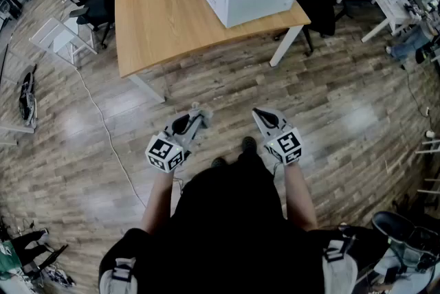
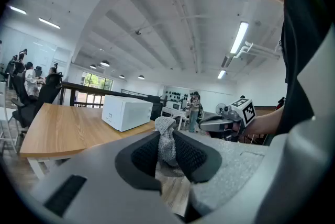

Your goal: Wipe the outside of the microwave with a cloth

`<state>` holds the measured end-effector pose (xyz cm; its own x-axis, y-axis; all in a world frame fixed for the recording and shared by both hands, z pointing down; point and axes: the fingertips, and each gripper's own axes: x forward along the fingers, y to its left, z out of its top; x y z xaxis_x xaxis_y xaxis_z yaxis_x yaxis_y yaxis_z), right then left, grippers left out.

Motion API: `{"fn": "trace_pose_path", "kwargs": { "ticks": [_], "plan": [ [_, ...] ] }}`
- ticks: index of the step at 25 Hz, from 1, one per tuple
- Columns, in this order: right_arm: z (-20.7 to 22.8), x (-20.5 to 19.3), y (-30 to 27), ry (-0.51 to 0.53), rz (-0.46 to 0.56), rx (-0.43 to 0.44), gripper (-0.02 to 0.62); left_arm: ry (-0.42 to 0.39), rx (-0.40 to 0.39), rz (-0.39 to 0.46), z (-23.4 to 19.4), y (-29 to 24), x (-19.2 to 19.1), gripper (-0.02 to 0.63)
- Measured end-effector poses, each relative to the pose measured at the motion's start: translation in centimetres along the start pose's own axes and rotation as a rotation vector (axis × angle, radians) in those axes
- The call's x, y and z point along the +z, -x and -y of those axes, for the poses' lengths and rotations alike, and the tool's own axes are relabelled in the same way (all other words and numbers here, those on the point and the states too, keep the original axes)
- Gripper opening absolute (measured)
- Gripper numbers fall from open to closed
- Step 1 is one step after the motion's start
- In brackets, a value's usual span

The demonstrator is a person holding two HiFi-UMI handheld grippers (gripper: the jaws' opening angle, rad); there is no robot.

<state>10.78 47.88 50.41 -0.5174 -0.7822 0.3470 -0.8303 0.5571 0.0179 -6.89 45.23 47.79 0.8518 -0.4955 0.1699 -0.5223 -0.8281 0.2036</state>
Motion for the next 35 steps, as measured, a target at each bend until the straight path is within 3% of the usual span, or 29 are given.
{"fn": "trace_pose_path", "kwargs": {
  "ticks": [18, 35],
  "plan": [
    [3.3, -0.5, -0.1, 0.036, 0.033, 0.049, -0.003, 0.012, 0.026, -0.007, 0.6, -3.1, 0.1, 0.066],
    [14.5, 0.0, -2.8, 0.042, -0.022, 0.145, -0.003, 0.026, 0.156, 0.004, -0.3, -12.2, 3.4, 0.066]
  ]
}}
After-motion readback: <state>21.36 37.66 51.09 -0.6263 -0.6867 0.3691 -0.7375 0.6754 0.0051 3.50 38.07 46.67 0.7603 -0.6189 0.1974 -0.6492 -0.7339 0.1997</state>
